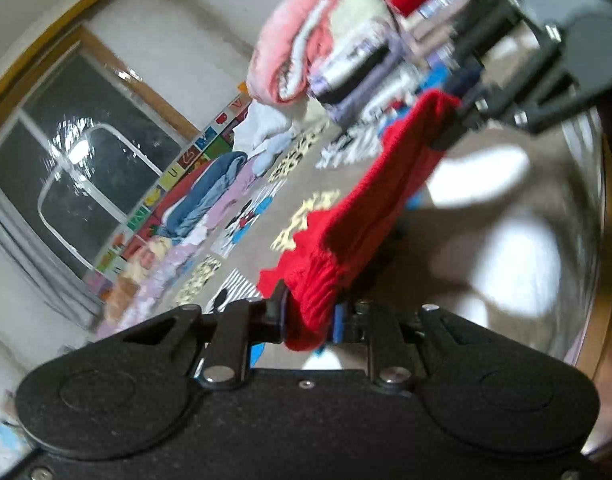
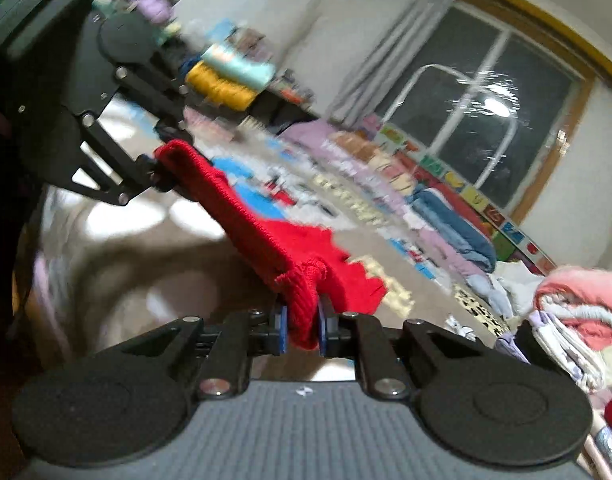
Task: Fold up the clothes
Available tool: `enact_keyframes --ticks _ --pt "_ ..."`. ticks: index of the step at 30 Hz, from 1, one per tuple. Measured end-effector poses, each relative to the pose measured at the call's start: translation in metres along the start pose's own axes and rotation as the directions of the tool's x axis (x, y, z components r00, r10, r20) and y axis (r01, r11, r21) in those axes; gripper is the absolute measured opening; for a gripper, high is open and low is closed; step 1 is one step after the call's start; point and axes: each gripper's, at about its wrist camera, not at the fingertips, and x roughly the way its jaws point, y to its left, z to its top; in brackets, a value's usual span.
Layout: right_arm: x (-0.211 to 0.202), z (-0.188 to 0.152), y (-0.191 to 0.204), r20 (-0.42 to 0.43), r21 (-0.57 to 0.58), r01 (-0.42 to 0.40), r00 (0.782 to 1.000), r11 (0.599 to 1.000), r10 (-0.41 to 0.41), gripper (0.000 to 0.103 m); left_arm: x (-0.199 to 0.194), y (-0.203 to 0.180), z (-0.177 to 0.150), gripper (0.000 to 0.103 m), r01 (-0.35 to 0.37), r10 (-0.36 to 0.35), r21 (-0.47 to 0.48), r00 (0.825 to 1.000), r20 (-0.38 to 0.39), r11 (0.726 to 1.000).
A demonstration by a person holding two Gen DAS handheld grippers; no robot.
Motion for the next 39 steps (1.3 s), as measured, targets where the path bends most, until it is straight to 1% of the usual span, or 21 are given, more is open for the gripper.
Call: enact_keyframes --ticks 3,5,7,9,11,12,14,16,17,19,20,24,25,27,30,32,33,35,37,39 --pt "0.007 0.004 -0.025 0.044 0.098 0.011 0.999 0.995 -0.015 0.017 0.016 0.026 0.005 0.023 0.046 -0.043 -0.116 0.999 0.031 0.992" --pt "0.016 0.004 -0.044 0.061 0.180 0.002 0.998 0.984 -0.013 0.017 0.028 0.043 0.006 0.023 0.087 -0.077 -0.201 0.996 0.053 0.976" --pt "0.027 0.004 -0.065 0.081 0.267 -0.011 0.997 0.964 -0.011 0.018 0.042 0.060 0.004 0.023 0.128 -0.110 -0.299 0.991 0.076 0.946" --pt "0.041 0.004 -0.085 0.099 0.344 -0.031 0.995 0.938 -0.004 0.018 0.060 0.075 -0.002 0.023 0.165 -0.140 -0.399 0.986 0.092 0.902" --pt "0.057 0.002 -0.097 0.113 0.403 -0.053 0.994 0.914 0.008 0.018 0.079 0.090 -0.009 0.023 0.208 -0.175 -0.499 0.978 0.113 0.842" --pt "0.067 0.000 -0.104 0.117 0.430 -0.064 0.993 0.901 0.015 0.018 0.086 0.096 -0.014 0.022 0.235 -0.196 -0.548 0.972 0.130 0.803" --pt "0.090 -0.006 -0.118 0.124 0.495 -0.089 0.992 0.864 0.031 0.021 0.102 0.107 -0.024 0.022 0.286 -0.233 -0.639 0.958 0.167 0.714" --pt "0.110 -0.016 -0.132 0.136 0.576 -0.126 0.989 0.808 0.057 0.021 0.119 0.116 -0.035 0.021 0.330 -0.264 -0.714 0.942 0.207 0.617" --pt "0.119 -0.021 -0.140 0.143 0.615 -0.145 0.987 0.775 0.070 0.021 0.125 0.119 -0.039 0.020 0.346 -0.277 -0.737 0.935 0.221 0.581" --pt "0.136 -0.032 -0.152 0.163 0.679 -0.186 0.982 0.710 0.101 0.018 0.140 0.123 -0.048 0.018 0.375 -0.298 -0.771 0.921 0.250 0.514" --pt "0.143 -0.037 -0.156 0.171 0.701 -0.202 0.979 0.684 0.114 0.017 0.146 0.125 -0.052 0.017 0.386 -0.303 -0.783 0.916 0.263 0.487" --pt "0.172 -0.052 -0.167 0.191 0.772 -0.240 0.971 0.588 0.146 0.016 0.169 0.133 -0.069 0.017 0.424 -0.299 -0.829 0.896 0.327 0.365" --pt "0.179 -0.056 -0.170 0.196 0.788 -0.246 0.969 0.565 0.149 0.016 0.173 0.135 -0.071 0.017 0.431 -0.297 -0.832 0.893 0.338 0.348" --pt "0.193 -0.062 -0.175 0.207 0.806 -0.258 0.966 0.532 0.154 0.016 0.181 0.140 -0.074 0.017 0.445 -0.293 -0.836 0.886 0.359 0.320" --pt "0.211 -0.065 -0.181 0.216 0.817 -0.270 0.962 0.509 0.165 0.016 0.195 0.149 -0.079 0.017 0.459 -0.284 -0.845 0.878 0.384 0.275" --pt "0.224 -0.066 -0.189 0.226 0.823 -0.281 0.959 0.495 0.168 0.015 0.204 0.154 -0.084 0.017 0.458 -0.278 -0.854 0.878 0.390 0.247" --pt "0.230 -0.065 -0.192 0.231 0.825 -0.285 0.958 0.488 0.169 0.015 0.208 0.156 -0.086 0.017 0.456 -0.275 -0.858 0.879 0.391 0.237" --pt "0.241 -0.063 -0.197 0.240 0.828 -0.293 0.956 0.478 0.171 0.015 0.217 0.159 -0.089 0.017 0.447 -0.274 -0.865 0.882 0.384 0.226" --pt "0.250 -0.063 -0.199 0.239 0.822 -0.295 0.955 0.487 0.175 0.015 0.228 0.160 -0.091 0.016 0.434 -0.275 -0.873 0.887 0.371 0.222" --pt "0.260 -0.064 -0.203 0.229 0.826 -0.288 0.957 0.485 0.178 0.015 0.236 0.161 -0.094 0.016 0.417 -0.278 -0.885 0.893 0.355 0.208"
